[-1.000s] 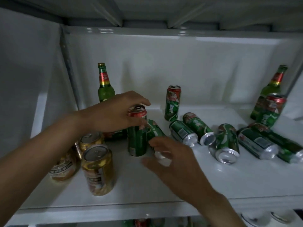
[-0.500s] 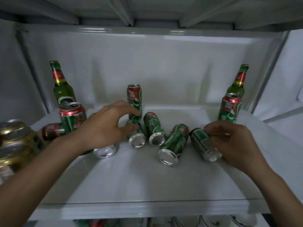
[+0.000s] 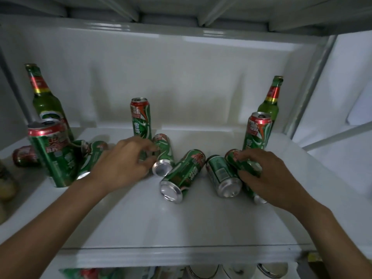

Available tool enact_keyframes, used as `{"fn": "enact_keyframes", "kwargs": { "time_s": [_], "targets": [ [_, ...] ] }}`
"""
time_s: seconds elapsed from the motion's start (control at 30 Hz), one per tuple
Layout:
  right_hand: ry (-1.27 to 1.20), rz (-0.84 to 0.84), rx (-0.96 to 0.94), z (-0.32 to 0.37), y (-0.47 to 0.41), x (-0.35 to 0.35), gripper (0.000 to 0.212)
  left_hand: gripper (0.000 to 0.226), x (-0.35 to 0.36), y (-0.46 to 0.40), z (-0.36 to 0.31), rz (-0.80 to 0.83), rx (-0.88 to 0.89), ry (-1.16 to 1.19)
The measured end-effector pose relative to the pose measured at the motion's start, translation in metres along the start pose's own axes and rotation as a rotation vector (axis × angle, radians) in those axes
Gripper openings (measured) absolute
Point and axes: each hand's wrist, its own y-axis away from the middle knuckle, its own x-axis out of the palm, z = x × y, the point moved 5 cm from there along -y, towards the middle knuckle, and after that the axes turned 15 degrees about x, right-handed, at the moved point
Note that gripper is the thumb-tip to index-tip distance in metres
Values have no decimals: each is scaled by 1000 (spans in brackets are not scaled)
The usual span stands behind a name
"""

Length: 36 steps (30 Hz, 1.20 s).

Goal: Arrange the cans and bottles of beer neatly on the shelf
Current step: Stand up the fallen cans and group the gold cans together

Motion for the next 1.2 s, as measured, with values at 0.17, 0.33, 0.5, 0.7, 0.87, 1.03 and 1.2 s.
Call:
{"fn": "enact_keyframes", "kwargs": {
  "time_s": [0.17,0.33,0.5,0.7,0.87,1.03,1.2],
  "targets": [
    [387,-52,-133,5,12,25,70,33,4,-7,40,17,-277,-58],
    [561,-146,-181,5,13,36,97,56,21,-30,59,207,-441,-104],
    [623,-235,-176,10,16,37,94,66,26,-47,64,270,-560,-16],
    [557,-323,-170,8,18,40,64,66,30,-44,71,251,-609,85],
    [311,-324,-160,12,9,28,63,49,10,-30,59,33,-493,150],
    [1,-183,-97,23,-20,17,53,60,5,-9,48,-196,-368,324],
    [-36,-119,-131,34,-43,18,44,82,7,2,52,-289,-355,429]
  ]
}}
